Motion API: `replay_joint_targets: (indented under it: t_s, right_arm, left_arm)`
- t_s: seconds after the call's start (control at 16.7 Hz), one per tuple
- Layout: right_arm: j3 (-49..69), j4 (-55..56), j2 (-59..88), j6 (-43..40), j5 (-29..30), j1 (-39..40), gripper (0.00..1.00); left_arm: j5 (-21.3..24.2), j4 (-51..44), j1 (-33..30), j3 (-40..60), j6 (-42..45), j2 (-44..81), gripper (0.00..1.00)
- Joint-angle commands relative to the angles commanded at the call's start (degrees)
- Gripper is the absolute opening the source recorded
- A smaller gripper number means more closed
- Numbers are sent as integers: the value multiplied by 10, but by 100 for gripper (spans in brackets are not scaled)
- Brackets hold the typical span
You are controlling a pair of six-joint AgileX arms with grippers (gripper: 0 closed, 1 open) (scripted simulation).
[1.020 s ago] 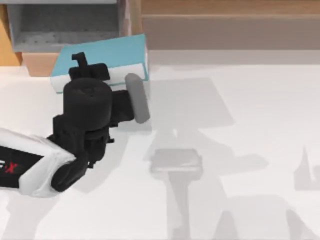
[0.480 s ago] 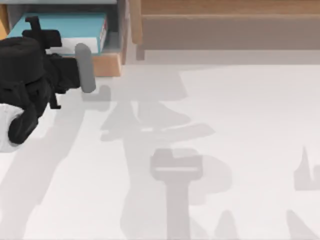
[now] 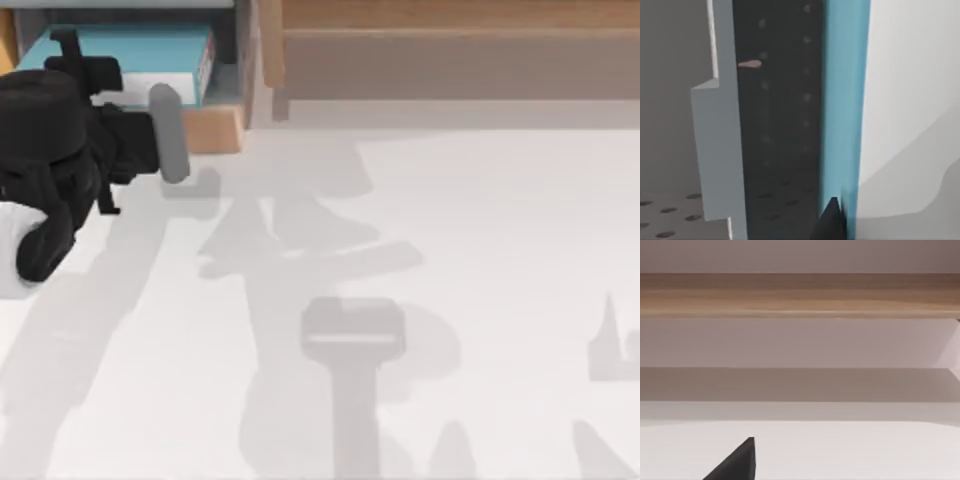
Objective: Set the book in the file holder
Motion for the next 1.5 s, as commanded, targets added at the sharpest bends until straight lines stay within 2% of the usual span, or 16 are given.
replay_joint_targets:
  t_s: [0.3, 0.6, 1.38, 1.5]
  right_arm:
    - [0, 0, 0, 0, 0, 0, 100]
    - [0, 0, 0, 0, 0, 0, 100]
    - [0, 0, 0, 0, 0, 0, 100]
    - [0, 0, 0, 0, 0, 0, 100]
  left_arm:
    - [8, -4, 9, 54, 2, 47, 0]
    - [10, -6, 10, 61, 3, 57, 0]
    - [10, -6, 10, 61, 3, 57, 98]
    - [10, -6, 10, 61, 3, 57, 100]
